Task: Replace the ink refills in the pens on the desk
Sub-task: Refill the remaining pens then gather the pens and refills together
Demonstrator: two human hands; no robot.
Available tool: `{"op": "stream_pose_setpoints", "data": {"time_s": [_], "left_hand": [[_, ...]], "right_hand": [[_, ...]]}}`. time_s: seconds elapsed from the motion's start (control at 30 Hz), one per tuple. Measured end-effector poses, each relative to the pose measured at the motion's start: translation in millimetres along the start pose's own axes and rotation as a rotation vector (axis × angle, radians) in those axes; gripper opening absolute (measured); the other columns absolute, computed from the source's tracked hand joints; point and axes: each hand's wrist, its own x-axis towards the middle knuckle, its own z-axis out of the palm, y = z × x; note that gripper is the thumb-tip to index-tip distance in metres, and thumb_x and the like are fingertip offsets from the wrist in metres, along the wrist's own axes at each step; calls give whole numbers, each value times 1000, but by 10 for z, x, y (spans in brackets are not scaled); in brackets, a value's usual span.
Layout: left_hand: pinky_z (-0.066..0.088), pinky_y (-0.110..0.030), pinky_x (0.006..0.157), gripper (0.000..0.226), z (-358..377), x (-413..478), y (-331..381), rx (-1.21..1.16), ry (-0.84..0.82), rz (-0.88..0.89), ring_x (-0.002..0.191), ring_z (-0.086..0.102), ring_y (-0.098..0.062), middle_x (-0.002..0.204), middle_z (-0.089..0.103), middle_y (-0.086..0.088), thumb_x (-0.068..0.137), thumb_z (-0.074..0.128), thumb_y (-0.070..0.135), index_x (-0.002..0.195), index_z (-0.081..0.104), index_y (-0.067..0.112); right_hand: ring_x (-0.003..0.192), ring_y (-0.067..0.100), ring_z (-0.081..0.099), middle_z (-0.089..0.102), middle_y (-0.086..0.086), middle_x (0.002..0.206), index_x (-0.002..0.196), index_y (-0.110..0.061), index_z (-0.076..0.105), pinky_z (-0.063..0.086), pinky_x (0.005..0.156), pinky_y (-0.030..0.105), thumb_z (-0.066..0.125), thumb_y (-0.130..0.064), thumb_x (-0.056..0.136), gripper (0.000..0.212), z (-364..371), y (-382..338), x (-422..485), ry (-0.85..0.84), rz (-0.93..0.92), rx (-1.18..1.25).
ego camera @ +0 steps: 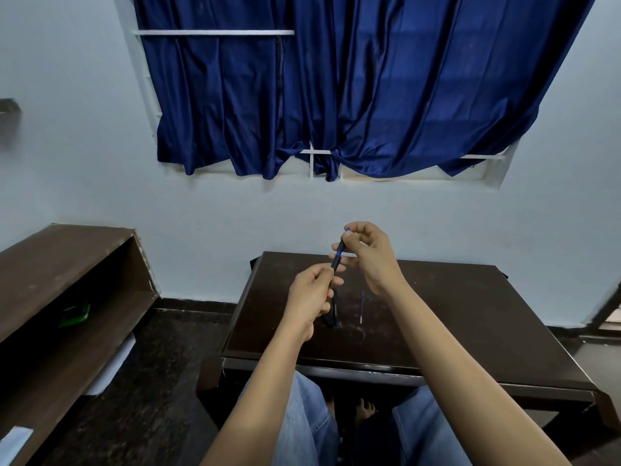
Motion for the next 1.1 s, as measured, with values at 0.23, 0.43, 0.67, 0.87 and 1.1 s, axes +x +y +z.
{"op": "stream_pose_setpoints", "data": {"time_s": [0.23,0.43,0.67,0.87,1.1], "left_hand": [[39,-15,44,21,-24,-54,-9,39,-56,44,55,54,-1,80,68,4,95,49,21,103,68,26],[33,-14,39,25,-8,-64,5,65,-80,47,46,44,0,77,70,2,98,42,22,103,66,23],[39,-17,48,14,-23,-18,-50,132,-38,97,59,51,-3,81,68,5,94,53,16,99,64,23],[41,-18,58,14,-28,23,-71,164,-1,114,66,56,-1,82,70,9,95,52,25,101,64,27],[43,-18,58,14,-24,33,-76,224,47,173,68,58,-5,80,69,7,93,55,23,84,65,28]], "right_hand": [[82,21,71,66,17,94,106,-2,61,61,75,32,54,-6,96,13,-45,13,-69,-44,63,172],[83,17,71,67,11,88,99,-7,64,58,70,27,54,-5,95,11,-102,15,-108,-91,100,229],[84,18,69,70,7,87,98,-7,64,58,73,27,56,-3,93,10,-154,80,-139,-123,96,244],[81,20,68,72,6,84,94,-10,65,57,80,34,63,-7,89,6,-143,133,-127,-94,69,211],[86,22,66,70,8,85,90,-12,66,53,89,40,66,-11,88,3,-157,188,-97,-58,67,185]]}}
